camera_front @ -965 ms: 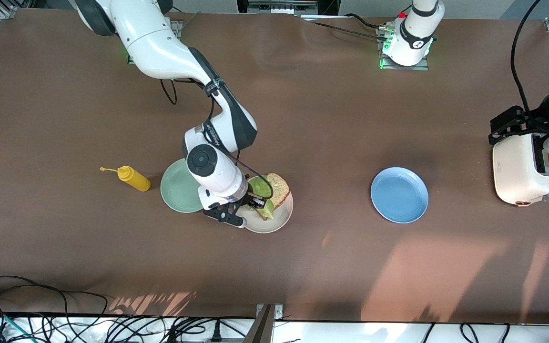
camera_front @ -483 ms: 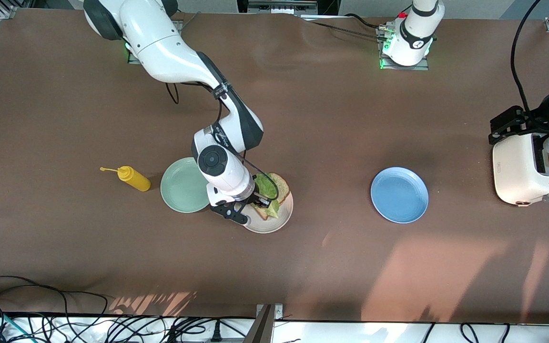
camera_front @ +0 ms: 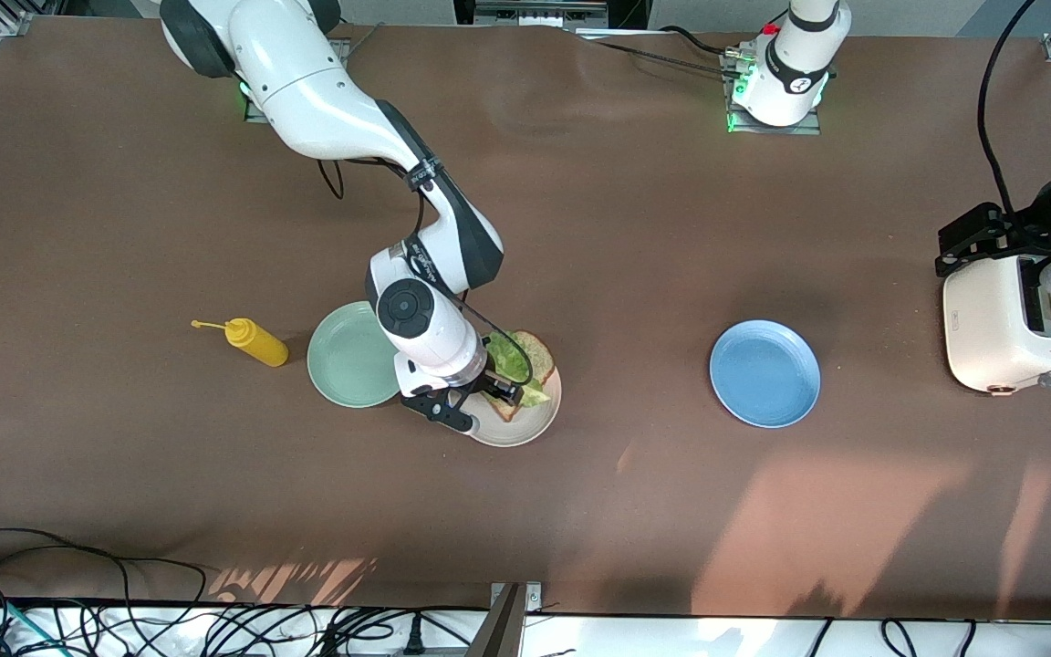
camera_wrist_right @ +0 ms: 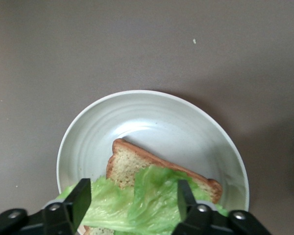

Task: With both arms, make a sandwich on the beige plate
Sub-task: 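Lower the lettuce onto the bread and open the right gripper, then draw the right gripper back toward the yellow mustard bottle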

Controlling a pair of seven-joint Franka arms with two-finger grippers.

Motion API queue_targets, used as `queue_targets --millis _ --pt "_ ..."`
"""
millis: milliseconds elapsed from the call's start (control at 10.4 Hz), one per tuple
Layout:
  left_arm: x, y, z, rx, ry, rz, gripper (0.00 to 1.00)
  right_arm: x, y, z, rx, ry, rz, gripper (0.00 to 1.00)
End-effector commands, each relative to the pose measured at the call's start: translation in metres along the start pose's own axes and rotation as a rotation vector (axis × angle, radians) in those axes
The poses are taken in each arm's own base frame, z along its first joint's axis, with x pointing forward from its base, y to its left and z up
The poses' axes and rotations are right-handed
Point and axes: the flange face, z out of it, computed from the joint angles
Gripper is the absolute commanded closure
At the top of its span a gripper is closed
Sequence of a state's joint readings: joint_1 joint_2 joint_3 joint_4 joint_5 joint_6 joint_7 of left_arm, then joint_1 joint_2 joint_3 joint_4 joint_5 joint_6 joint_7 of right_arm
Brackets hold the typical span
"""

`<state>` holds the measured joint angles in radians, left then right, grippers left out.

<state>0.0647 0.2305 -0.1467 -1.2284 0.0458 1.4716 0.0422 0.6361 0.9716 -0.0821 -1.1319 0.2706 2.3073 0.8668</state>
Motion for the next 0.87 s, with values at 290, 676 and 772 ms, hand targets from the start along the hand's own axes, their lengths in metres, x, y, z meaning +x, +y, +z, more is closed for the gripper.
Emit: queue_targets --millis 290,676,772 --pt "-0.006 0.002 -0.006 0.018 -0.001 0.015 0.00 0.053 0.047 -0.122 -0.024 -0.055 -0.115 0.00" --pt "-0.006 0.005 -0.005 0.018 -0.003 0.021 0.00 0.084 0.129 -0.191 -0.012 -0.138 -0.262 0.00" --pt "-0.006 0.005 -0.005 0.018 -0.003 0.021 0.00 0.090 0.157 -0.207 0.001 -0.167 -0.349 0.00"
